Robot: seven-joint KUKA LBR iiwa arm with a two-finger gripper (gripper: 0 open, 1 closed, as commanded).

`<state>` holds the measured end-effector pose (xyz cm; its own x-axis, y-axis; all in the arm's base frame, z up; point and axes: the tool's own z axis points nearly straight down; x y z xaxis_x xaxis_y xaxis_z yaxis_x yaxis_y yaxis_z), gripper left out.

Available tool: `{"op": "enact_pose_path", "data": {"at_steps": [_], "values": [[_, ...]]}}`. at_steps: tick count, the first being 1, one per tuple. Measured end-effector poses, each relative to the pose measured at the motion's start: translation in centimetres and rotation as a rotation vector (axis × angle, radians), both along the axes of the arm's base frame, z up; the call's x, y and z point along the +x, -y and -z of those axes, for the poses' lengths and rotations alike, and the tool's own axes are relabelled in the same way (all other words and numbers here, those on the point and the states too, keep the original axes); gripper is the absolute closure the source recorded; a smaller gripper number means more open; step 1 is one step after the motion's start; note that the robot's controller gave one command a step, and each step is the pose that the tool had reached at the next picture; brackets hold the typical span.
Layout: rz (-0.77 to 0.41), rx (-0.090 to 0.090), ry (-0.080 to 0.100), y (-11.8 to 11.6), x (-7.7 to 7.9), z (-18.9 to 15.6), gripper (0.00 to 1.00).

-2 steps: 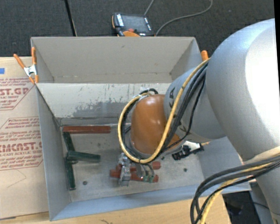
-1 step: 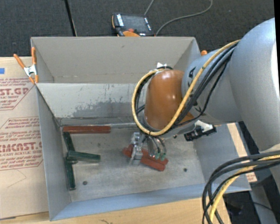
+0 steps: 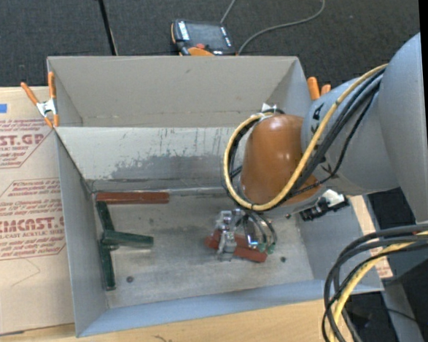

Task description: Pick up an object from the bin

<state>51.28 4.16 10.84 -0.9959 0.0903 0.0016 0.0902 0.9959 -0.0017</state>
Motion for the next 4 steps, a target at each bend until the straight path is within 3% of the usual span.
{"op": "enact_pose_path", "data": {"at_steps": [1,2,3,4], "values": [[0.084,-0.001,0.0,6.0,-0.9,0.0,1.0],[0.116,0.0,0.002,11.4,1.6,3.4,1.0],[0.041,0.001,0.008,9.7,-0.2,-4.8,1.0],[0.017,-0.001,0.006,13.1,-1.0,-7.7,1.0]]}}
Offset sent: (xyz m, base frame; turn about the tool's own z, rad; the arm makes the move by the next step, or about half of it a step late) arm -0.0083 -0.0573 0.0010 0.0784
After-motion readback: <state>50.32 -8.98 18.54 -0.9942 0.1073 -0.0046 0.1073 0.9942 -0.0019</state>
